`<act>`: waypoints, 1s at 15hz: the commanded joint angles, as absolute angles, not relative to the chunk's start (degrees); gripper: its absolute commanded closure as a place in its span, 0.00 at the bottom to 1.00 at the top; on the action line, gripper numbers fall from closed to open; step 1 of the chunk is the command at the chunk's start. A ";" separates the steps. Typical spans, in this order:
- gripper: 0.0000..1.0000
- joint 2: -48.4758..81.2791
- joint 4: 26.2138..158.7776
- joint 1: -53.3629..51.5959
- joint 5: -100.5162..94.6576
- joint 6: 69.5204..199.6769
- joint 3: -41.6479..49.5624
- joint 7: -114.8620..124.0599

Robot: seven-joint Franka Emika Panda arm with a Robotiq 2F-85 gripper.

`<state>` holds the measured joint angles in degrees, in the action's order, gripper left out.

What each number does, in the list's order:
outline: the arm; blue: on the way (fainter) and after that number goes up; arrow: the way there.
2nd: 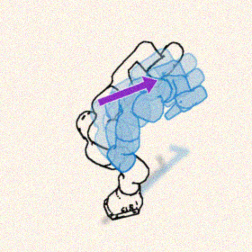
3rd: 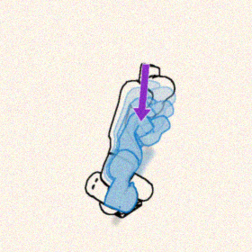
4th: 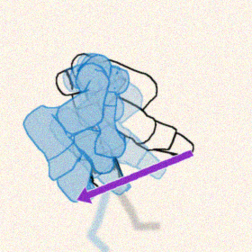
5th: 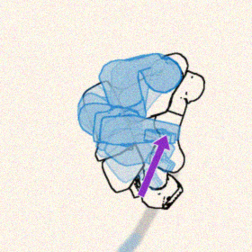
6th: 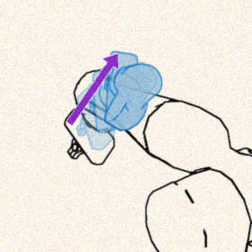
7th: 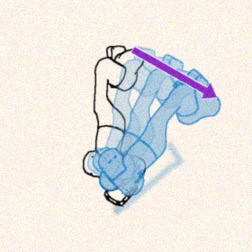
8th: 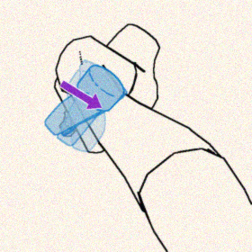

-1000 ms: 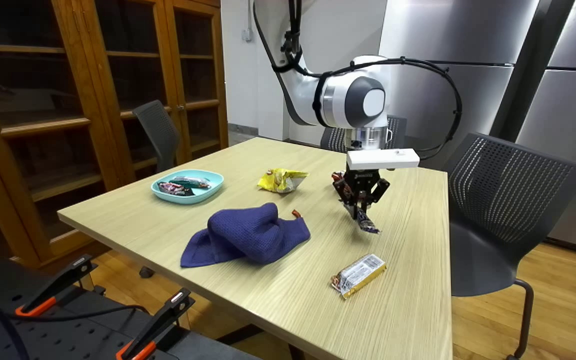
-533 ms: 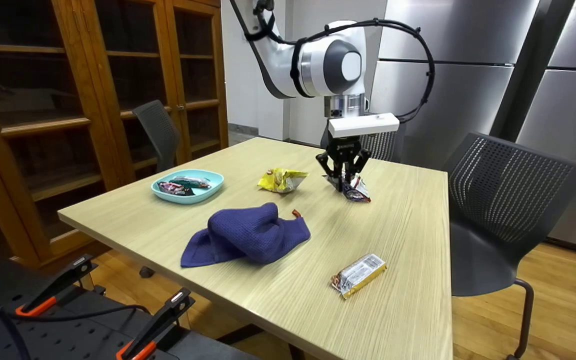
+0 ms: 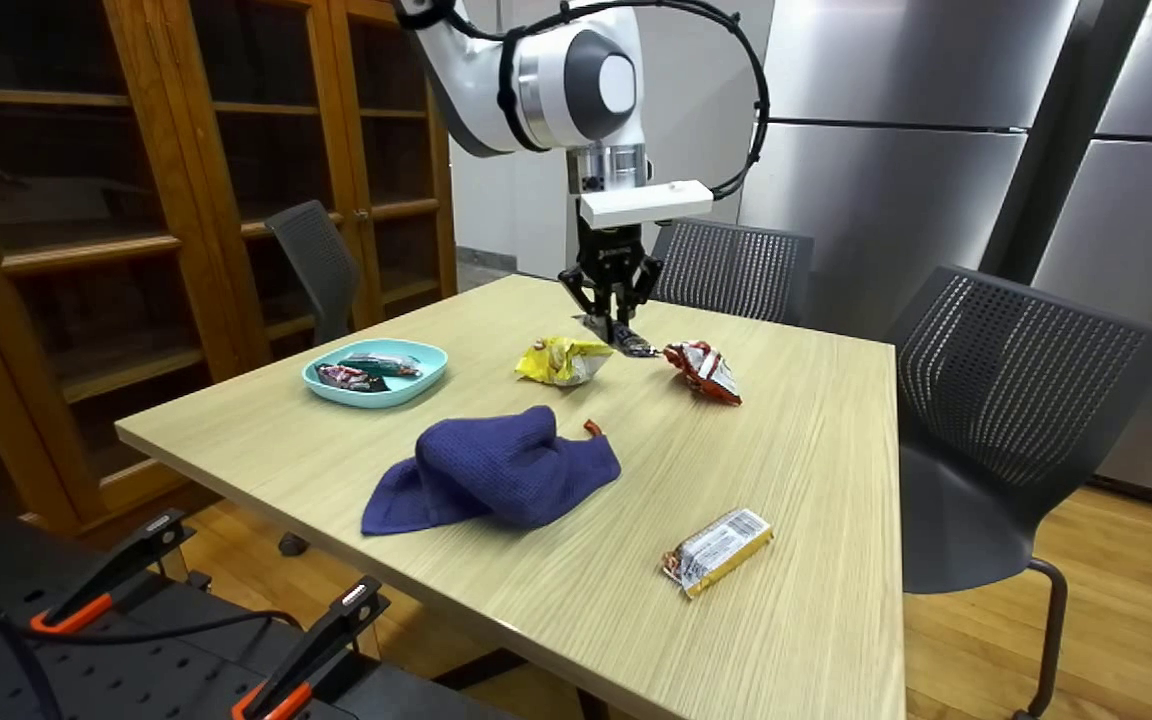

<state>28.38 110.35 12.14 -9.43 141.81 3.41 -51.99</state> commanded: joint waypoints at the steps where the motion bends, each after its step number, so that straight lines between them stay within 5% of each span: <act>1: 0.95 23.14 115.85 9.07 -12.32 141.88 2.53 -50.48; 15: 0.95 25.95 117.14 -2.02 -23.64 146.73 -2.02 -50.87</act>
<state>24.92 117.94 -1.21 -21.78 146.33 -0.71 -50.71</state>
